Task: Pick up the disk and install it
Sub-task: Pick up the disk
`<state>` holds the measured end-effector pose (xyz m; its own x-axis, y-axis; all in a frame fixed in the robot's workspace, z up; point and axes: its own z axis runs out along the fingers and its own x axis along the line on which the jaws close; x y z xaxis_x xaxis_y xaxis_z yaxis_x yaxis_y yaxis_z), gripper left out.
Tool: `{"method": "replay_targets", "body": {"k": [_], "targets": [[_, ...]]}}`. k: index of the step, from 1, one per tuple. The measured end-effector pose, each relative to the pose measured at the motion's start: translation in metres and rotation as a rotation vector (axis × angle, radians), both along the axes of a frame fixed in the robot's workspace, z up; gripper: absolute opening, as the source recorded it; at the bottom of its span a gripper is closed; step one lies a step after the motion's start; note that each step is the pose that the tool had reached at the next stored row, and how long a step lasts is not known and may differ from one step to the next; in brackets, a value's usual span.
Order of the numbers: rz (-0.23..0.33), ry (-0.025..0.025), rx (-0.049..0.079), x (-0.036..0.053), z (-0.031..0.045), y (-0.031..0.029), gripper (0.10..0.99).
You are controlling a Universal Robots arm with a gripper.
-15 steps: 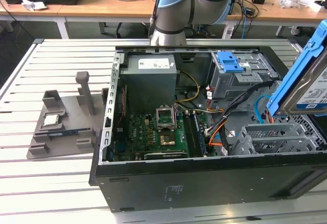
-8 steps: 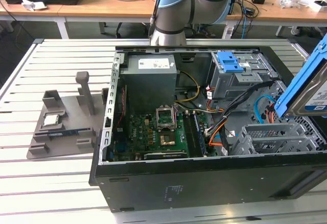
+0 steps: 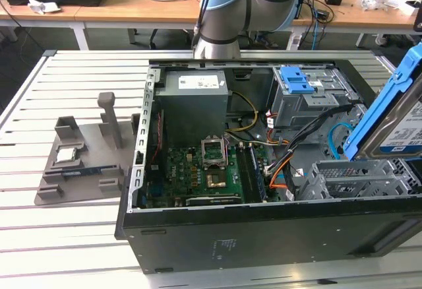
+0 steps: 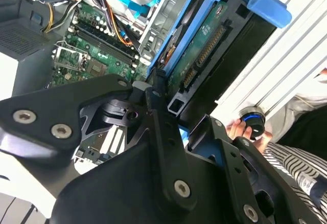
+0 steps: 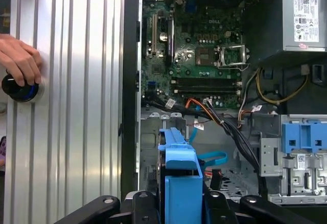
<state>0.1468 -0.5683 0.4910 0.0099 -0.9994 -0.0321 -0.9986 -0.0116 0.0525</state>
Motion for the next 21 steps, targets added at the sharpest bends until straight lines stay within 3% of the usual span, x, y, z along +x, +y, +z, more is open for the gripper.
{"method": "replay_targets", "body": {"k": [5,8,17,21], "targets": [[0.0,0.0,0.0,-0.006,-0.0176,0.0003,0.365],[0.0,0.0,0.0,-0.0068,-0.023,0.0008,0.365],[0.0,0.0,0.0,-0.0082,-0.0324,0.0053,0.365],[0.0,0.0,0.0,-0.0084,-0.0328,0.0055,0.365]]}}
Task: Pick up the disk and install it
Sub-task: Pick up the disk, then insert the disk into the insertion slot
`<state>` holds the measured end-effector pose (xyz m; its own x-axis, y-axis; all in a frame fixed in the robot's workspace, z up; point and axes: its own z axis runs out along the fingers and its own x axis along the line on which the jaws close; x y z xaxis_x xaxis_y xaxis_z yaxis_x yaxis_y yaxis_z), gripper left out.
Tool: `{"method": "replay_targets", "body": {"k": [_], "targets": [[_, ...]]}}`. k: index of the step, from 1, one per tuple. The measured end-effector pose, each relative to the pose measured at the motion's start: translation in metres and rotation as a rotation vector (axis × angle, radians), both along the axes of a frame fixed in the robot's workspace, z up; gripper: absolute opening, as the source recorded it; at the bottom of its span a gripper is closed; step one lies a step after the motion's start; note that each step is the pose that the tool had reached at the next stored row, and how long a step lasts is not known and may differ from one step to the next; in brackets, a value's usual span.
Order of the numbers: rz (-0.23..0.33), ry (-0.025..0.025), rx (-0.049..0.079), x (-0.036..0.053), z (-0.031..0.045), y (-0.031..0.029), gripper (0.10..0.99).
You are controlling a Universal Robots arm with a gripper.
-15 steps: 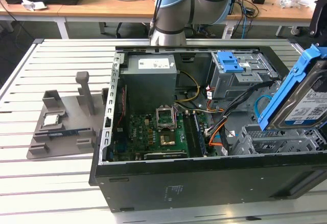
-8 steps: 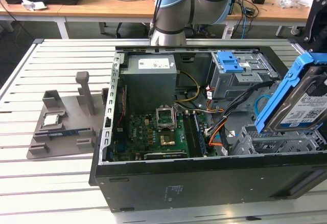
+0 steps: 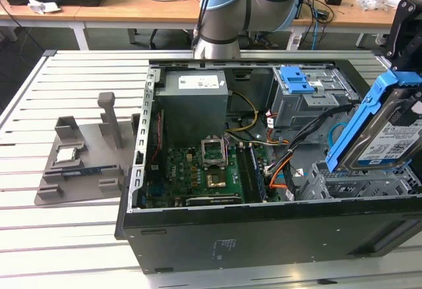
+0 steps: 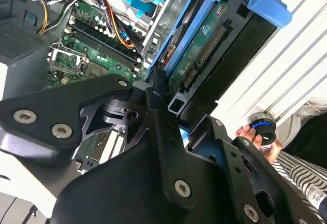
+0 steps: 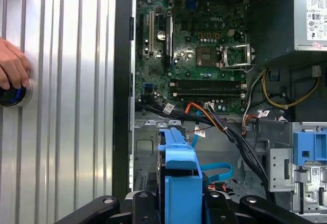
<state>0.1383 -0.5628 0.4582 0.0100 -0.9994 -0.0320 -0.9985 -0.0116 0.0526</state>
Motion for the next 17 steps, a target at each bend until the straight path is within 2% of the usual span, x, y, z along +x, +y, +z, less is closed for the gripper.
{"method": "replay_targets", "body": {"k": [8,14,17], "targets": [[0.0,0.0,-0.001,0.0,0.0001,0.0004,0.365],[0.0,0.0001,0.0,-0.0005,-0.007,0.001,0.365],[0.0,0.0,0.0,-0.0006,-0.0095,0.0044,0.365]]}}
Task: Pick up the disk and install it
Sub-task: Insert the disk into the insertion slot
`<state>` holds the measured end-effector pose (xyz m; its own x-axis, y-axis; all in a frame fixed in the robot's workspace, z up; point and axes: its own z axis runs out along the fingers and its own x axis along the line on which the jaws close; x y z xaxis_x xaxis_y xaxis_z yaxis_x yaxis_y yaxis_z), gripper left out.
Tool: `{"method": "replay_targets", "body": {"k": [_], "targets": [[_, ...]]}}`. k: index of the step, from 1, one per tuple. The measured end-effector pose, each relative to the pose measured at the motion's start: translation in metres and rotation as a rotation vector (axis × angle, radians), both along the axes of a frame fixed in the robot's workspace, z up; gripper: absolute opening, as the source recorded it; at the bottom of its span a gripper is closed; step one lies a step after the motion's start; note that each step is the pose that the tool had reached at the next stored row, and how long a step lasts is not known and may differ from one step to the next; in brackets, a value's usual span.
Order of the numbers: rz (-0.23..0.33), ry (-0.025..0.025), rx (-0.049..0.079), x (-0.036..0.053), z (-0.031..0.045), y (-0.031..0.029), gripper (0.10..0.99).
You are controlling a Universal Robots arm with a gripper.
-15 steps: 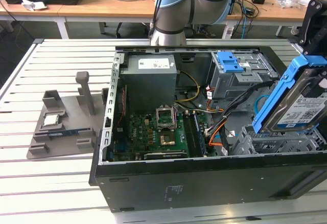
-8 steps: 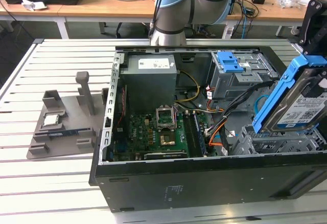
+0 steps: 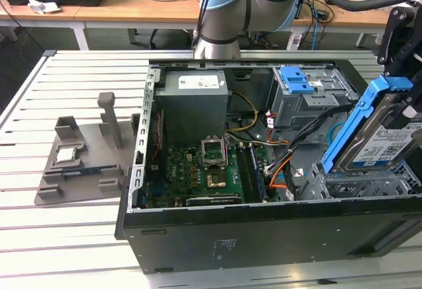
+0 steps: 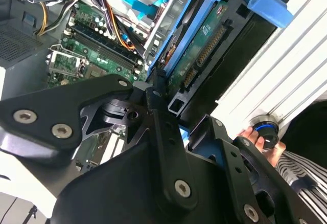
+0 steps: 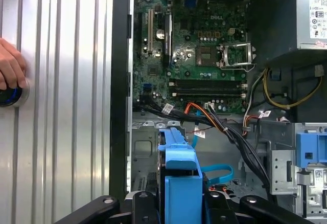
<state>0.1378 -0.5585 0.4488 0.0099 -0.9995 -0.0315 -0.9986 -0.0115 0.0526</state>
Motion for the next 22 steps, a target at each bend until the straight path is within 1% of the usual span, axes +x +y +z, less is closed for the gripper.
{"method": "replay_targets", "body": {"k": [1,3,5,13,22], "targets": [[0.0,0.0,0.0,0.0,-0.002,0.0029,0.365],[0.0,0.0,0.0,0.0001,-0.0087,0.0035,0.365],[0.0,0.0,0.0,0.0001,-0.0117,0.005,0.365],[0.0,0.0,-0.001,0.0001,-0.0273,0.0052,0.365],[0.0,0.0002,-0.001,0.0001,-0.0477,0.0052,0.365]]}}
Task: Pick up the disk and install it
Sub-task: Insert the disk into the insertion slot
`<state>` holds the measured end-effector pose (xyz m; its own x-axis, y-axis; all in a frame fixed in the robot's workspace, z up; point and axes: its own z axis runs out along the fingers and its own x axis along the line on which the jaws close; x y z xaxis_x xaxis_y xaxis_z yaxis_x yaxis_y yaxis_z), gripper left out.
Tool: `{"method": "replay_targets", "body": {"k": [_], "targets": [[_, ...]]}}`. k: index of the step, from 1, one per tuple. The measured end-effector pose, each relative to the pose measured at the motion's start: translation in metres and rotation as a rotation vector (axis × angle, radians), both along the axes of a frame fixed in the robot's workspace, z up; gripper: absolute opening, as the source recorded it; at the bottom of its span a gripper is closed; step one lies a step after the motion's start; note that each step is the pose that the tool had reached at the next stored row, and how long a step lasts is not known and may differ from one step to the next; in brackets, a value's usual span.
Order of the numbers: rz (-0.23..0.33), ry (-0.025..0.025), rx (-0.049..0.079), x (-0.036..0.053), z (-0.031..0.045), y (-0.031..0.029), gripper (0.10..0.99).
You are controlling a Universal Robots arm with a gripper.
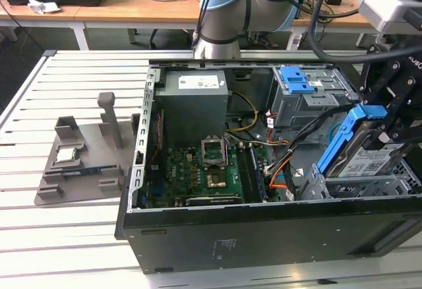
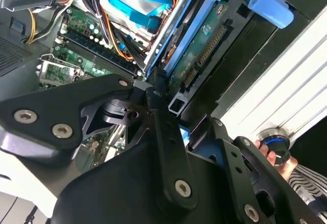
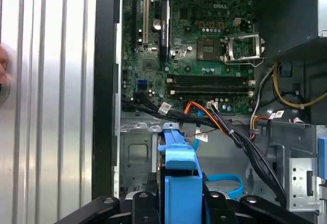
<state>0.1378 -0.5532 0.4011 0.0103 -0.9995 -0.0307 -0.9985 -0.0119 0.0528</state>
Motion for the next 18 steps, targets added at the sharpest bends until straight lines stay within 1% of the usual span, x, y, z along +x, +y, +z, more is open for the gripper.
{"method": "replay_targets", "body": {"k": [3,7,13,14,15,18], "targets": [[0.0,0.0001,0.0,0.0,-0.0091,0.0,0.365],[0.0,0.0003,0.0,0.0,-0.0155,0.0,0.365],[0.0,0.0003,0.0,0.0,-0.0161,0.0001,0.365],[0.0,0.0002,0.0,0.0,-0.0161,0.0,0.38],[0.0,0.0002,0.0,0.0,-0.0161,0.0,0.443],[0.0,0.0002,0.0,0.0,-0.0162,0.0,0.443]]}}
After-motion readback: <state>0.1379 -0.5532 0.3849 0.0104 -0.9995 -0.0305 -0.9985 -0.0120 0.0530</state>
